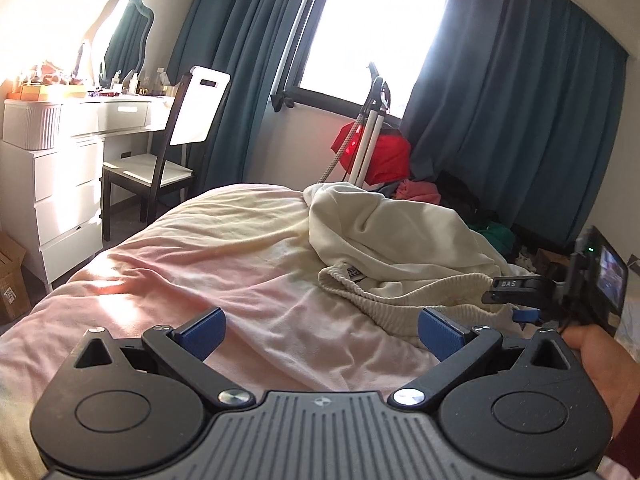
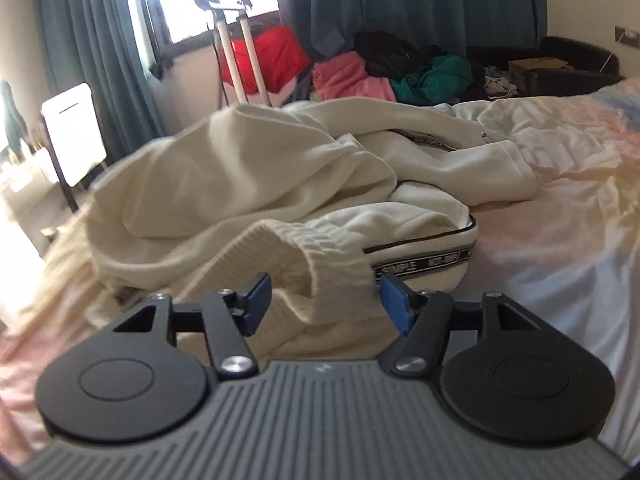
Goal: Fold clothes
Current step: 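Reach the right tool to the ribbed cuff of the cream pants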
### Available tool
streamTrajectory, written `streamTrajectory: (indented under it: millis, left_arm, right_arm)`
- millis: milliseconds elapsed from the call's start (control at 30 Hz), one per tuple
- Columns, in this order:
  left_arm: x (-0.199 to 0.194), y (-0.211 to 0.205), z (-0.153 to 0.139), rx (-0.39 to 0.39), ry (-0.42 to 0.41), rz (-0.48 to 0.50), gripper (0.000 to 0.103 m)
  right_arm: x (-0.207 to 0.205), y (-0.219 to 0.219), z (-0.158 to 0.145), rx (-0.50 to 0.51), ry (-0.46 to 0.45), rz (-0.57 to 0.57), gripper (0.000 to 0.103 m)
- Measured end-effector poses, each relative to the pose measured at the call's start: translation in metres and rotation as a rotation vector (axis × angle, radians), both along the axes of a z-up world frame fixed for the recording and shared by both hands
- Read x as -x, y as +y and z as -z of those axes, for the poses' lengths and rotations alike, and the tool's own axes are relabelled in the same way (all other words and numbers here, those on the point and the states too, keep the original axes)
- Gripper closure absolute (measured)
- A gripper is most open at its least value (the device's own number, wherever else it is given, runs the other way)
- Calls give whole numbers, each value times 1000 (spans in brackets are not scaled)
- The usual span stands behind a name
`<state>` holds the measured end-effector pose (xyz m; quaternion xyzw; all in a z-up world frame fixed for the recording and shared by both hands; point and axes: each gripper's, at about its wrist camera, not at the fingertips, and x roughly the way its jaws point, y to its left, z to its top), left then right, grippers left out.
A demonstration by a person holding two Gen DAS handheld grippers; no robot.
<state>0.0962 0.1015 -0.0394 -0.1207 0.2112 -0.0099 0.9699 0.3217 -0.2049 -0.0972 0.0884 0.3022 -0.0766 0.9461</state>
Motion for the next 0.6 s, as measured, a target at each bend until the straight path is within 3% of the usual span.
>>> streamTrajectory:
  millis: [100,200,400,533,600]
  left_arm:
    - [-8,-1,10,-16,15,4,0]
    - [-12,3,18,15,29,14,0]
    - [-19,6,25,88,39,37,0]
    - [-11,6,19,84,5,19,0]
    - [-5,5,14,78,-10,5,0]
  right_arm:
    - [9,-7,-2,28,-14,5,51]
    - [17,-13,-4,56,-28,9,86]
    - [36,-26,-8,111,-57,17,88]
    - [92,-28,-29,74,-93,-50,89]
    - [123,-30,-35,3,-106,-89,89]
